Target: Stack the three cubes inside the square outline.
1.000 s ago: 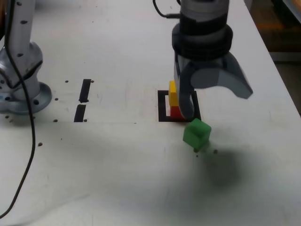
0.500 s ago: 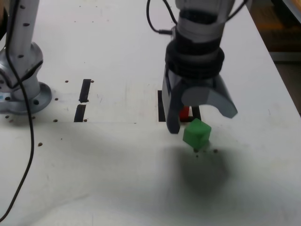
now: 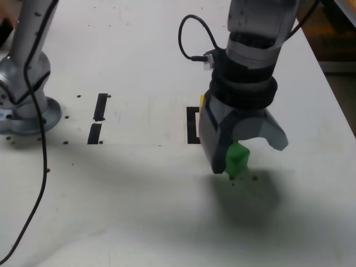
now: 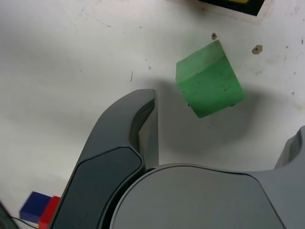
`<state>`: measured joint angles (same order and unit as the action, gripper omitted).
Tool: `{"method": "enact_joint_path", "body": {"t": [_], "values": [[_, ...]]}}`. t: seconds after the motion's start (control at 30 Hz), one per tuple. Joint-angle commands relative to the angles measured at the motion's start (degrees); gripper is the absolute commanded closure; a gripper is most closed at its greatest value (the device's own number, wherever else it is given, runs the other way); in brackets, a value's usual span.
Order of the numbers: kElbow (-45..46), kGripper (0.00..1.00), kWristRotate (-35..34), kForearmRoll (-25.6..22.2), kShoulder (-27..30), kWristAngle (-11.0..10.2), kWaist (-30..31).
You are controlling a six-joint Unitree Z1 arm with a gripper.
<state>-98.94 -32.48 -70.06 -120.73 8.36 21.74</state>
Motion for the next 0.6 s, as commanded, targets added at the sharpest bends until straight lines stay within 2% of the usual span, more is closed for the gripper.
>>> {"method": "enact_joint_path", "body": {"t": [0.0,0.33,0.43,0.57], "values": [[-0.56,0.03,-1.27,0.22,-0.54,0.46,-0.58],[-1.03,0.03,-7.94,2.12,-2.51,2.22,-2.53],[-0.83,0.03,-8.30,2.10,-2.83,1.91,-3.03],[-0.60,0.01,-8.30,2.06,-3.00,0.41,-3.47]]}}
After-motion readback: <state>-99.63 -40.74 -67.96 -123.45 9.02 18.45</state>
